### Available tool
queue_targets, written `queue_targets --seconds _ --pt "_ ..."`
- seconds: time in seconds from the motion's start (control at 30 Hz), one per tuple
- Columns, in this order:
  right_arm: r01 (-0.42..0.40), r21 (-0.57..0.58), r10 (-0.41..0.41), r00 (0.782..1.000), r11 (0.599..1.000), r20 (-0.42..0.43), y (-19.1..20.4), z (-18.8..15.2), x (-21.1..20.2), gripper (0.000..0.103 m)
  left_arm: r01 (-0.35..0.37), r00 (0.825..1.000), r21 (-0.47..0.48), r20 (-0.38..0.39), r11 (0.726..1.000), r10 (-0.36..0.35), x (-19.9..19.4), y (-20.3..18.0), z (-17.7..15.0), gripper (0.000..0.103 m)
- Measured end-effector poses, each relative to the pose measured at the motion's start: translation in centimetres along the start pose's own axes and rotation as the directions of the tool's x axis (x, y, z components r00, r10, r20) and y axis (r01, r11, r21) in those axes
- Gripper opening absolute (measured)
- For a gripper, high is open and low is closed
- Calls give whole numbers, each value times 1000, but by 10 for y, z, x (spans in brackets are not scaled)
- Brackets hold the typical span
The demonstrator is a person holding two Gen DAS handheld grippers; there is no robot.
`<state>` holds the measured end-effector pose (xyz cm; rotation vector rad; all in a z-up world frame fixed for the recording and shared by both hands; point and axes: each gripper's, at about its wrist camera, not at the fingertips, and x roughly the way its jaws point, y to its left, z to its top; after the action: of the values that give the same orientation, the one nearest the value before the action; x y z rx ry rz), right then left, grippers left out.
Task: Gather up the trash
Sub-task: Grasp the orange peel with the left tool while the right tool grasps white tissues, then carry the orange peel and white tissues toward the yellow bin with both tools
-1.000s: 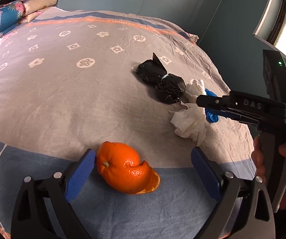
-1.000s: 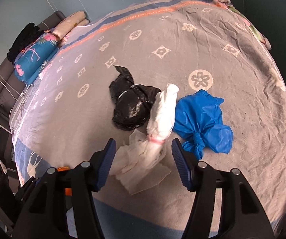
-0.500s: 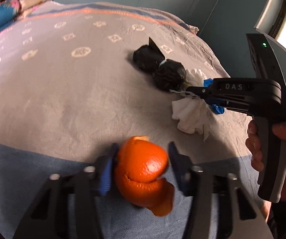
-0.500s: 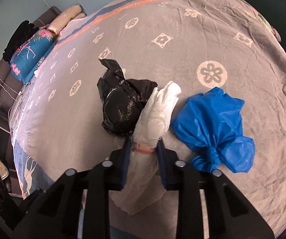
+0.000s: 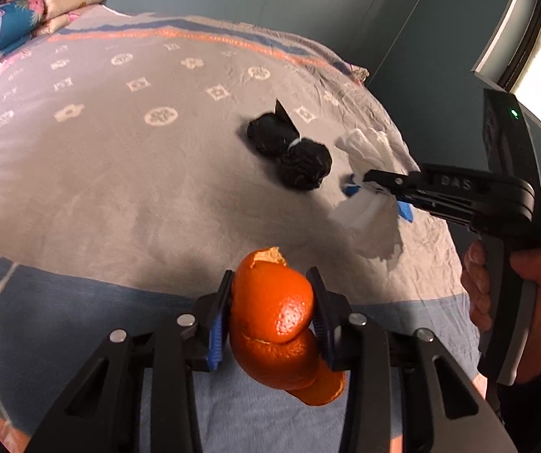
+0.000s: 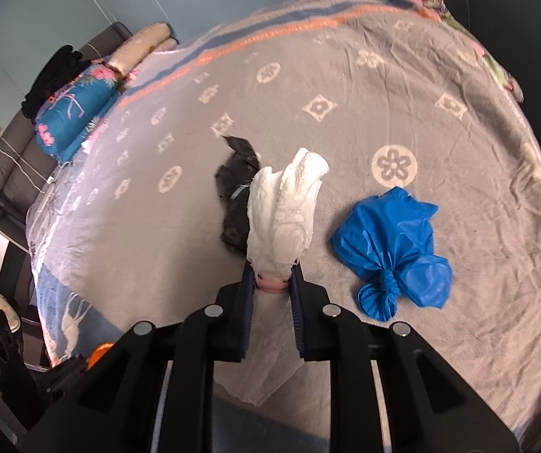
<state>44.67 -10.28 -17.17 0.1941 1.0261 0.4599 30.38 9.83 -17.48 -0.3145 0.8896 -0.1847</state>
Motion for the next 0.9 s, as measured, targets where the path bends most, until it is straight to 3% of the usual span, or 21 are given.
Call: queue_targets --seconds 0.33,0.6,0.9 --pt "-49 -38 51 997 998 62 14 -22 -64 17 -31 998 31 54 999 29 -44 -13 0 36" --pt "-70 -70 78 991 995 109 12 -53 -129 18 -36 993 96 116 995 24 -91 -46 -8 36" --pt "-63 -38 68 984 997 165 -16 -88 -195 18 14 984 203 174 979 -50 -135 -103 -13 36"
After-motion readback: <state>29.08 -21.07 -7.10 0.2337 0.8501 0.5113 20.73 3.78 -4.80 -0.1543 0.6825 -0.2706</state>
